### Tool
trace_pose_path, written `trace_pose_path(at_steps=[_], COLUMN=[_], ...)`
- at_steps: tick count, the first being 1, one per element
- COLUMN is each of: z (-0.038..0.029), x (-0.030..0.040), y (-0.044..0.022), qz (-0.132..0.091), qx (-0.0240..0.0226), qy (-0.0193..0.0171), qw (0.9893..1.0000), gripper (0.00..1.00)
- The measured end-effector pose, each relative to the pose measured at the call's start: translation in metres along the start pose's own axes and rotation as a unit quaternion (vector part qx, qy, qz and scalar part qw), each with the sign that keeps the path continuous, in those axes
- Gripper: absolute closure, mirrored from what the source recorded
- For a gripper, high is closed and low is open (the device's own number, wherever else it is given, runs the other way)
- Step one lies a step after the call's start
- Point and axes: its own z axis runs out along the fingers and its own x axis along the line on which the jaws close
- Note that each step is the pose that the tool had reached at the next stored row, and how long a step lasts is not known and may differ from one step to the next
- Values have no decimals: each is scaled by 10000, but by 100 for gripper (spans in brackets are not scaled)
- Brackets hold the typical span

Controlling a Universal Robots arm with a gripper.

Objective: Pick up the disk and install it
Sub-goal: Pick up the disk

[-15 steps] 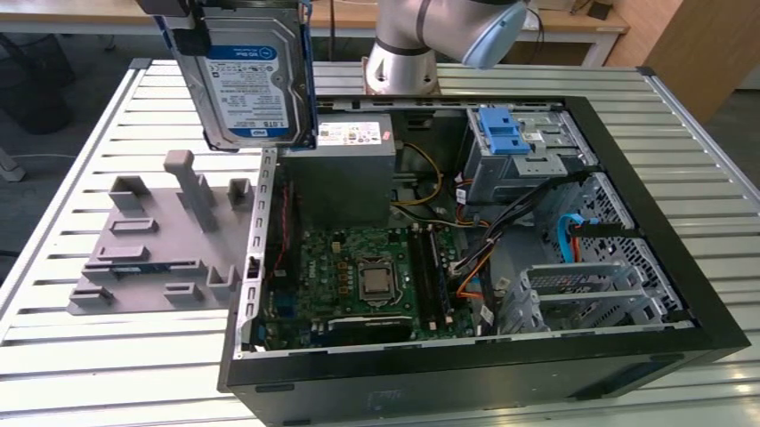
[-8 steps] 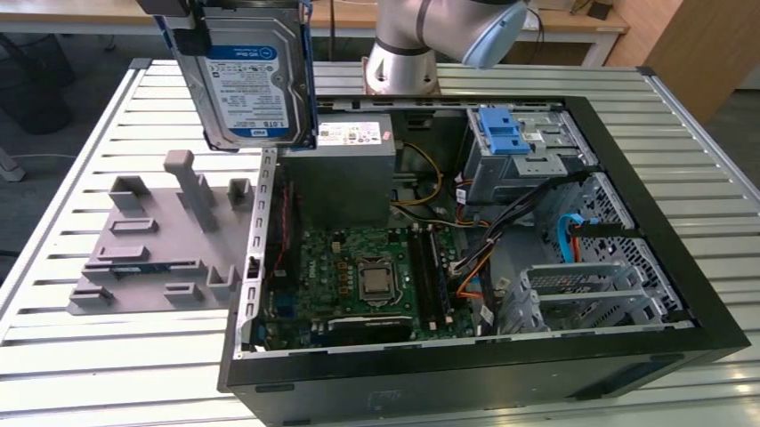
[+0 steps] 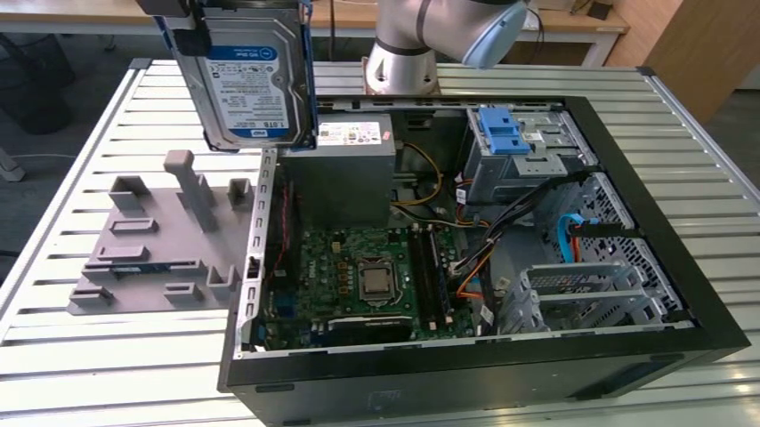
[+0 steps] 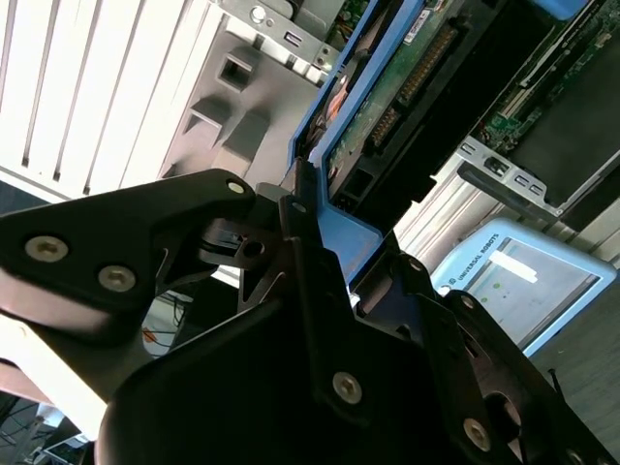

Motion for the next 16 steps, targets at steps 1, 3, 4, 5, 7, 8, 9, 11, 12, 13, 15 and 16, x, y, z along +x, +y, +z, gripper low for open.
trace_pose_path(at_steps=[1, 3, 4, 5, 7, 8, 9, 11, 12, 13, 15, 16], z=[-1, -2, -2, -3, -4, -5, -6, -7, -8, -9, -11, -11], x=[17, 54, 74, 90, 110, 113, 116, 119, 119, 120, 120, 120], y=[0, 0, -3, -10, -43, -71, -101, -165, -200, -235, -298, -327], qz=[0, 1, 1, 1, 1, 1, 0, 1, 1, 1, 0, 1], qx=[0, 0, 0, 0, 0, 0, 0, 0, 0, 0, 0, 0], qy=[0, 0, 0, 0, -1, 0, 0, 0, 0, 0, 0, 0], qw=[10000, 10000, 10000, 10000, 10000, 10000, 10000, 10000, 10000, 10000, 10000, 10000], gripper=[64, 64, 64, 64, 64, 64, 64, 64, 64, 64, 64, 64])
